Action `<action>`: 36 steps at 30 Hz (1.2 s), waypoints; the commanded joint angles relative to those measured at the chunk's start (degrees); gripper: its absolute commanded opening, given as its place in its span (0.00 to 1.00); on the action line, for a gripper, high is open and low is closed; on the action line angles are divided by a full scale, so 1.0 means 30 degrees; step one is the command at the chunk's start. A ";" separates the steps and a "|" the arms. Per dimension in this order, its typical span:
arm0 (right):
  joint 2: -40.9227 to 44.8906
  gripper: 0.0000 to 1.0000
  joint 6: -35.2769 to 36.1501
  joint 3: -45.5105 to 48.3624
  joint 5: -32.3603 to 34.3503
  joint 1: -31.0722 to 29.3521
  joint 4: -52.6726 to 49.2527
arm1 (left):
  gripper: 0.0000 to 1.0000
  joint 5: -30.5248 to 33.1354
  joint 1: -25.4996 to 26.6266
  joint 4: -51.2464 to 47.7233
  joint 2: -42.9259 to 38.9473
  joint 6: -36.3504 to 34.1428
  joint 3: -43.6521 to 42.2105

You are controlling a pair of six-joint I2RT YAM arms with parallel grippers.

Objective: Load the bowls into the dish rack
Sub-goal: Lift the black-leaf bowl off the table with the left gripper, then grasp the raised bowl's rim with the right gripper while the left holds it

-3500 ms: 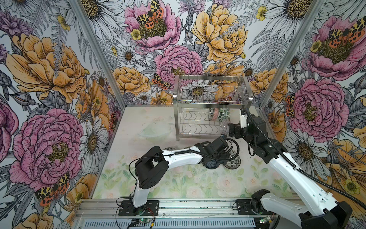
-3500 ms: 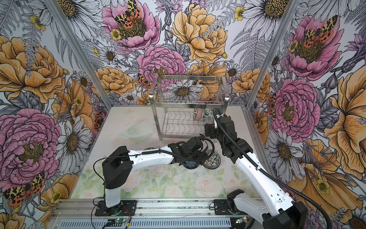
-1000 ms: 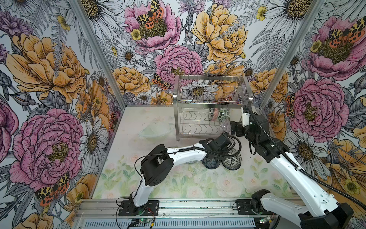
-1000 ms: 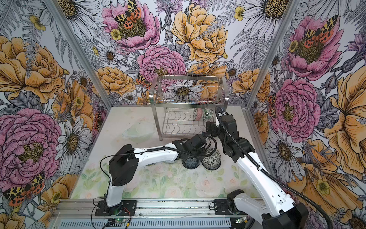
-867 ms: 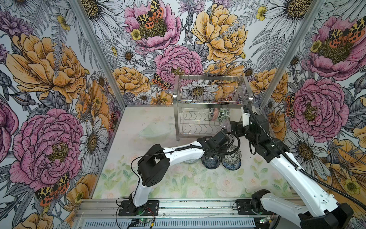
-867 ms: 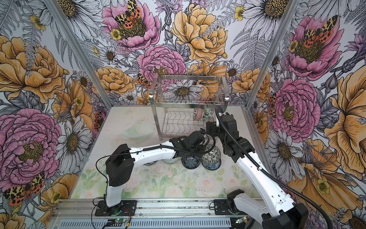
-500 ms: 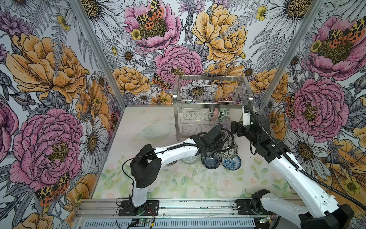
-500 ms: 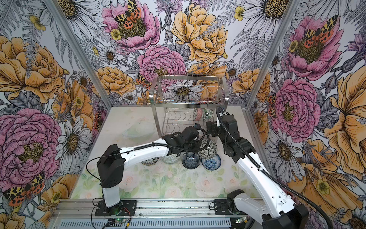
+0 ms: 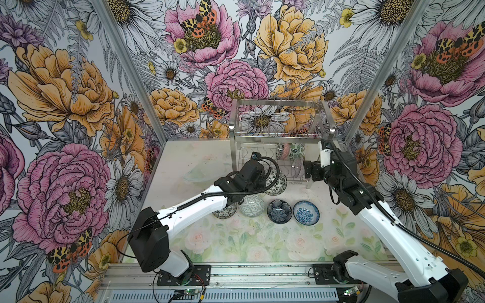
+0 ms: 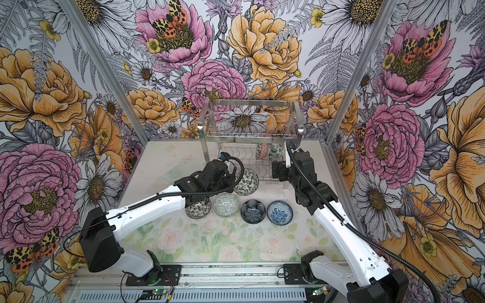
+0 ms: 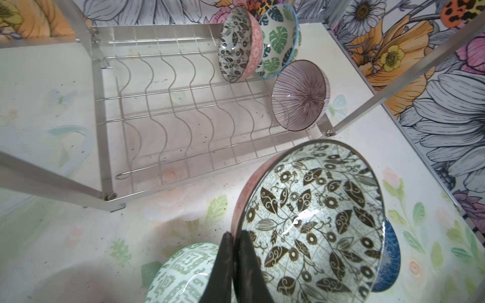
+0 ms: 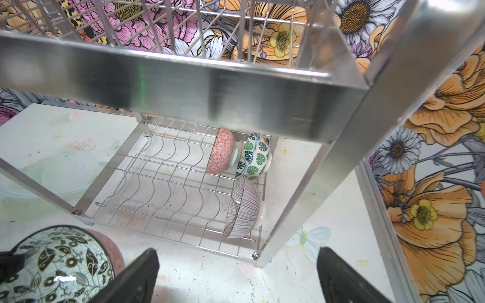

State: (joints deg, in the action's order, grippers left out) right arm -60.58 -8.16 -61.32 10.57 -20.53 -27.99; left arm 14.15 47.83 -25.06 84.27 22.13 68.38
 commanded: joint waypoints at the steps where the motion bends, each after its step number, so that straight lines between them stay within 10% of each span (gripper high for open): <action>1: -0.0408 0.96 -0.1072 -0.0193 -0.1434 -0.0090 0.0537 | 0.00 0.1069 -0.0573 0.1252 -0.1409 -0.0031 -0.0620; 36: -0.5762 0.75 -0.6974 0.0606 -0.3515 -0.4492 0.6509 | 0.00 0.0036 -0.2058 0.5892 -0.2424 0.1061 -0.2345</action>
State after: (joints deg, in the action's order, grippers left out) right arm -77.06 -27.20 -60.14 0.71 -33.47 -11.62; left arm 15.35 42.11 -12.08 77.03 24.12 58.78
